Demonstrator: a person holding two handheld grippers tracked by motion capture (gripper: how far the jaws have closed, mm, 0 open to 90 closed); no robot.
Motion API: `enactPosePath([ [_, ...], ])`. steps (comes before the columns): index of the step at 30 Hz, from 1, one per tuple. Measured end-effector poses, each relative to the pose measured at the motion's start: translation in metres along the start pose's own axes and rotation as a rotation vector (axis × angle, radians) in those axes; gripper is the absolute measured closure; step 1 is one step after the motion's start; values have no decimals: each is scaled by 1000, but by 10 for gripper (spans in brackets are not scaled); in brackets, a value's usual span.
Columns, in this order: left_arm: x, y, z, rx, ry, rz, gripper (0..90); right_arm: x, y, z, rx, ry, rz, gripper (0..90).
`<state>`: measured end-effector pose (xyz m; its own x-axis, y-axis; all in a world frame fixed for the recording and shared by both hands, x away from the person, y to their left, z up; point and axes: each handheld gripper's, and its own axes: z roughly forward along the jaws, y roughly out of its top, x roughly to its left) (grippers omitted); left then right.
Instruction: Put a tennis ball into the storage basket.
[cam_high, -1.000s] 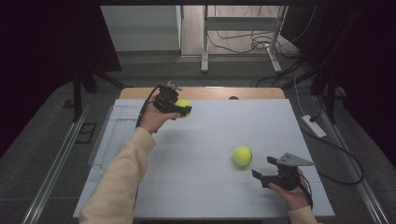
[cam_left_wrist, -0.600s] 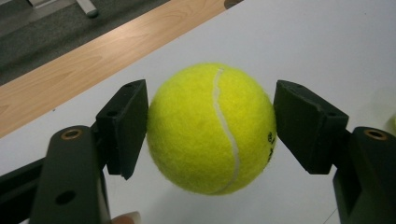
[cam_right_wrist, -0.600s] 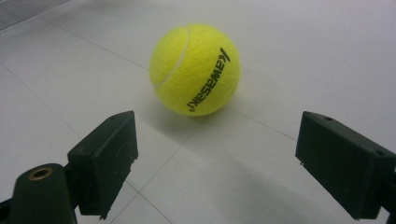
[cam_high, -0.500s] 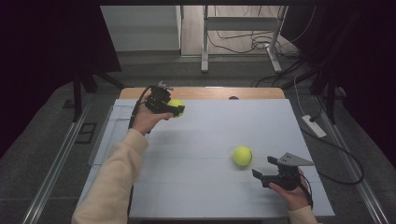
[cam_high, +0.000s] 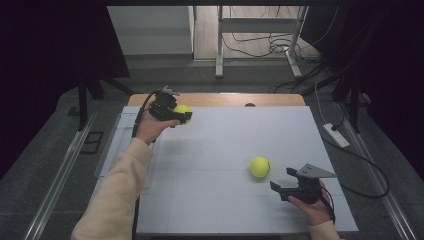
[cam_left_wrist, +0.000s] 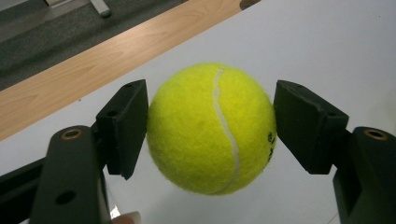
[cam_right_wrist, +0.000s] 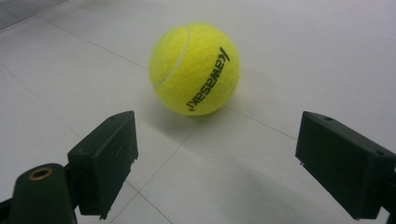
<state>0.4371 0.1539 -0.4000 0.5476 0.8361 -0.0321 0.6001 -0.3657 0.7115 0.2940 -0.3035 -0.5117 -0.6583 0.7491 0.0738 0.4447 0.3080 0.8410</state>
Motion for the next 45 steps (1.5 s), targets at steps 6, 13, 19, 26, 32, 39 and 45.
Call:
enactPosePath([
  [6, 4, -4, -2, -2, 9, -12, 295, 0, 0, 1, 2, 1, -3, 125],
  [13, 10, -9, -6, -4, 26, -28, 295, 0, 0, 0, 2, -1, -2, 125],
  [19, 15, -11, -13, -10, 43, -38, 295, 1, 0, 1, 3, 0, -3, 125],
  [26, 21, -14, -21, -18, 58, -47, 295, 1, 0, 0, 3, -1, -3, 125],
  [32, 27, -17, -25, -27, 75, -64, 295, 1, 0, 1, 3, -2, -4, 125],
  [39, 37, -22, -31, -30, 98, -81, 295, 1, 0, 0, 3, -2, -2, 125],
  [45, 47, -29, -34, -28, 121, -100, 294, 1, 0, 1, 3, -2, -3, 125],
])
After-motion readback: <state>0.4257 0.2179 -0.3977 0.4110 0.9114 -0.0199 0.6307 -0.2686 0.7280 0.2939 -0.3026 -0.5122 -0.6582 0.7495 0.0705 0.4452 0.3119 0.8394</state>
